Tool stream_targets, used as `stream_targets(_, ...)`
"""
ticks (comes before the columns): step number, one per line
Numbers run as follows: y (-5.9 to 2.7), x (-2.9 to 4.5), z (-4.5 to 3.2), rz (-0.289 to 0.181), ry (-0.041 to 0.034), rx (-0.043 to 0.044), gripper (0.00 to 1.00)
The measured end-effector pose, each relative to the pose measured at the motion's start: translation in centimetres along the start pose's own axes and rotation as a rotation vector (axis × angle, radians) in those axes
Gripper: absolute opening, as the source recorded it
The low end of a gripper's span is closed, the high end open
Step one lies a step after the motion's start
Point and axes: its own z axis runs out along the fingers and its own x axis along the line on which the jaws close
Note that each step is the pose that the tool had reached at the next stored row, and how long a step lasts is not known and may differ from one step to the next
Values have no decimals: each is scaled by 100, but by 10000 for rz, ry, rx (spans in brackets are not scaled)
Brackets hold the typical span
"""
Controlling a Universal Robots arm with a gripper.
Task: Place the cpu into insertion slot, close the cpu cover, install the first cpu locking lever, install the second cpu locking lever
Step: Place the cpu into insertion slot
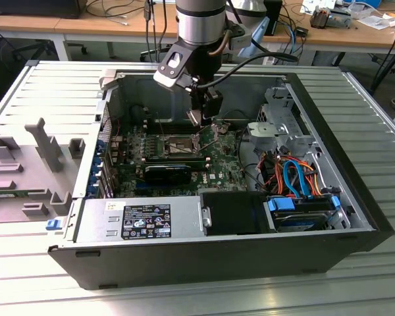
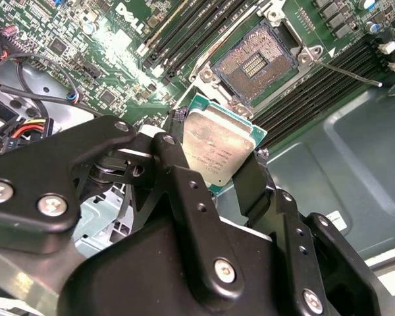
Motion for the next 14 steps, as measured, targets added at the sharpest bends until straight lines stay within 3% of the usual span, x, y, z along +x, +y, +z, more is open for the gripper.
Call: stream_targets(14,0,0,1,198,-18,-2,54)
